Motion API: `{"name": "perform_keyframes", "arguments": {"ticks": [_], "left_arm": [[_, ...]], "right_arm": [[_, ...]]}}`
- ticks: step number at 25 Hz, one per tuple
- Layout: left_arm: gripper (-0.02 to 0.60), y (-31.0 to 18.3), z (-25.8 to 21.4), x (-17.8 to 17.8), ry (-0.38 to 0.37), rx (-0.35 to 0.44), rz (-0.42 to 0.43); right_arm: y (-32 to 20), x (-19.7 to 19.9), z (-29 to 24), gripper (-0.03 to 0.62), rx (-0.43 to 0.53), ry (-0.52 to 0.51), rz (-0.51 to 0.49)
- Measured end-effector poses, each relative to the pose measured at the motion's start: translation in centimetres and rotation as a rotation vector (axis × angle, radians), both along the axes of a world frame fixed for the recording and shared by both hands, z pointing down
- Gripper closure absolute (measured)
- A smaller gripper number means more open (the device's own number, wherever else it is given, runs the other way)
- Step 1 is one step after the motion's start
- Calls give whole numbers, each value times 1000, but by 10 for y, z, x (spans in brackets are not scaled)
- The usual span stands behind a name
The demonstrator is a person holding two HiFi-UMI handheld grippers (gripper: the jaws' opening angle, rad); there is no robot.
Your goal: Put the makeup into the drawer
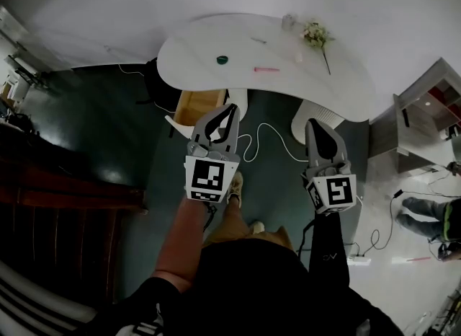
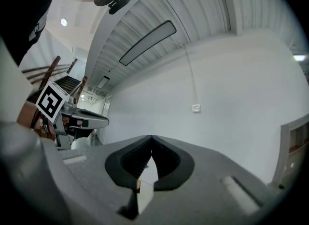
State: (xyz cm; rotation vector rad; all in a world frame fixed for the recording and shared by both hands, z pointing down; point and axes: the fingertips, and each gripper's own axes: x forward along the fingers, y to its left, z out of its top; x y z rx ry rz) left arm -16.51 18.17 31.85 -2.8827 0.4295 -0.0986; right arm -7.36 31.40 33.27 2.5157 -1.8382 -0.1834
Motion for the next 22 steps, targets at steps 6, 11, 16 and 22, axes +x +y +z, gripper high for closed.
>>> {"name": "perform_keyframes", "arguments": {"ticks": [6,11,16,22], "left_arm": [[571,-66,-6,57,14,-9,23],[571,-120,-27,96,29,18,56],[571,-168,-37,125,37,31,85],[571,-210,-34,151,36,32,111]], "right_arm": [[-62,56,-4,589,-18,-13,41],[-117,95,-21,589,15,-28,86],[-171,118,-27,589,28,-30,96],[-218,137,-24,589,18,-20,102]]}}
